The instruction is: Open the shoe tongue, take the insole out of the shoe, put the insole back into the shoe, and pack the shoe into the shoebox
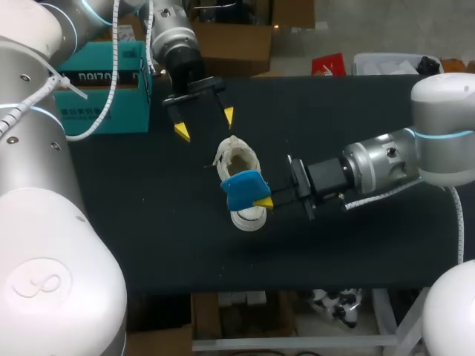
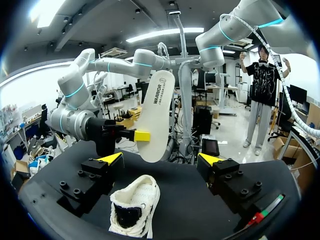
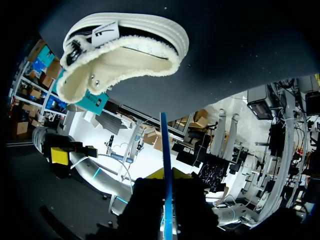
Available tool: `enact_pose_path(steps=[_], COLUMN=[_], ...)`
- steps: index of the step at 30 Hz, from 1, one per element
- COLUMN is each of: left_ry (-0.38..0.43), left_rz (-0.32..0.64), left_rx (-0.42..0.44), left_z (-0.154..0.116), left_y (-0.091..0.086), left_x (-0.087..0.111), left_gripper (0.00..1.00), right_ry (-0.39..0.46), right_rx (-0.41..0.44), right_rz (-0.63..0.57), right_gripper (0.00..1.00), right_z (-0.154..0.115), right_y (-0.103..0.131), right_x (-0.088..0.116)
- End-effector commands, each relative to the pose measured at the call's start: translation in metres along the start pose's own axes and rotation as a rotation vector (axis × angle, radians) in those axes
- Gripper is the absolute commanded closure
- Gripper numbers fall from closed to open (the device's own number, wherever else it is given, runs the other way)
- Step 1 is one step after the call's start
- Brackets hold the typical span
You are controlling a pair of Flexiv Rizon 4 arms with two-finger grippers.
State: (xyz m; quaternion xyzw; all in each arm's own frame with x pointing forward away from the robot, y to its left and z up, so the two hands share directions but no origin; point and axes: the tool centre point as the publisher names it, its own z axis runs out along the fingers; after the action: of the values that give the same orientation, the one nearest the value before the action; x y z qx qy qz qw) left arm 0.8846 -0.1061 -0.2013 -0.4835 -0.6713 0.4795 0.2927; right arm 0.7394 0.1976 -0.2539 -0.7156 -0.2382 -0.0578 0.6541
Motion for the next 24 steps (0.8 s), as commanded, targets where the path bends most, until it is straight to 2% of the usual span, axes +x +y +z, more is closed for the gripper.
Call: enact_pose_path(steps=[1,4,7,10,11,13,14,17,18,19,20,22,24], left_ry=[-0.054,-0.103,-0.194,-0.328,-0.398,-0.443,-0.511,-0.605,-0.624,-0.658,-0.649,-0.686,-0.724], left_rz=[-0.003,0.003,0.013,0.030,0.025,0.034,0.025,0.032,0.031,0.034,0.040,0.041,0.036], left_rx=[0.001,-0.017,-0.033,-0.056,-0.060,-0.092,-0.101,-0.105,-0.133,-0.116,-0.117,-0.105,-0.129], left_z=[0.005,0.016,0.031,0.045,0.049,0.063,0.066,0.082,0.087,0.088,0.092,0.097,0.101], left_y=[0.002,0.003,0.002,-0.001,-0.002,-0.005,-0.005,-0.010,-0.009,-0.008,-0.008,-0.007,-0.006], left_x=[0.007,0.015,0.024,0.033,0.035,0.040,0.040,0.043,0.043,0.043,0.044,0.044,0.043], left_gripper=[0.00,0.00,0.00,0.00,0.00,0.00,0.00,0.00,0.00,0.00,0.00,0.00,0.00], right_ry=[0.000,0.020,0.040,0.068,0.075,0.098,0.103,0.132,0.136,0.141,0.147,0.153,0.158], right_rx=[0.003,-0.004,-0.016,-0.022,-0.018,-0.033,-0.028,-0.033,-0.030,-0.031,-0.032,-0.028,-0.026], right_rz=[0.001,0.001,0.003,-0.012,-0.020,-0.025,-0.035,-0.040,-0.043,-0.042,-0.042,-0.045,-0.047], right_gripper=[1.00,1.00,1.00,1.00,1.00,1.00,1.00,1.00,1.00,1.00,1.00,1.00,1.00], right_z=[-0.001,0.003,0.006,0.008,0.009,0.010,0.011,0.011,0.011,0.011,0.011,0.011,0.011], right_y=[0.000,0.003,0.005,0.006,0.007,0.008,0.009,0.012,0.013,0.013,0.014,0.014,0.013], right_x=[0.000,0.001,0.002,0.003,0.003,0.004,0.005,0.007,0.008,0.009,0.009,0.011,0.012])
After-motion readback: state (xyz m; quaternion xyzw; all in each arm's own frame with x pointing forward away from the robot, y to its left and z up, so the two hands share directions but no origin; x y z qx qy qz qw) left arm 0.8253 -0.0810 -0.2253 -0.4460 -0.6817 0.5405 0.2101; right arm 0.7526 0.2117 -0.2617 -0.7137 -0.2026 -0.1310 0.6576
